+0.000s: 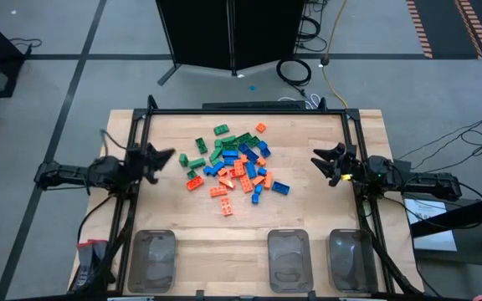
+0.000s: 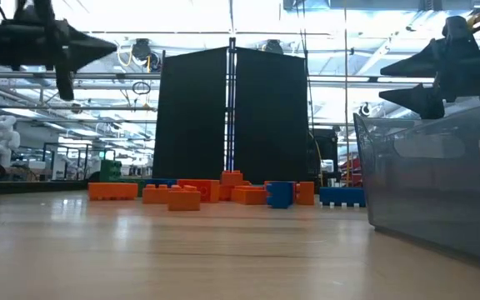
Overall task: Sort blocks
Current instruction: Put the green game piece into the left black bin
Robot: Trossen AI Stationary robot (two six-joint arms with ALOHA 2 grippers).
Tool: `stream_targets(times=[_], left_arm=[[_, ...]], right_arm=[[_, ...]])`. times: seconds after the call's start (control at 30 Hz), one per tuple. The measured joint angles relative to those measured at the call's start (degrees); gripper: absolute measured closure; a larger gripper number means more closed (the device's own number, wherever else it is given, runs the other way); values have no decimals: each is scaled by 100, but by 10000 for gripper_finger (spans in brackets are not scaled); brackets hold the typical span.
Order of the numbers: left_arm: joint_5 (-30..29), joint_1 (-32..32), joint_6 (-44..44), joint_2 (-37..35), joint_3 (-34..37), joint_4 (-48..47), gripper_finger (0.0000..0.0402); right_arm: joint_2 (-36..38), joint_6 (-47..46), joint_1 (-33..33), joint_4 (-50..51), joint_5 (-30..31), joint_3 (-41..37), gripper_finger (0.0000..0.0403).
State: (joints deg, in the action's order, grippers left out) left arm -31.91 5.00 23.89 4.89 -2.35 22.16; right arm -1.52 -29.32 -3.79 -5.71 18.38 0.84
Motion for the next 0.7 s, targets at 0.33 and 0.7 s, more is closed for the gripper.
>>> stream_targets(times=[0.33,0.7], left_arm=[[-266,2,-992,1370,-2864,-2451,402],[873,-62,-1798,4283,-5070,-6617,366]], right_arm=[[0,344,0,6,114,0,165],[0,348,0,6,249,0,165]])
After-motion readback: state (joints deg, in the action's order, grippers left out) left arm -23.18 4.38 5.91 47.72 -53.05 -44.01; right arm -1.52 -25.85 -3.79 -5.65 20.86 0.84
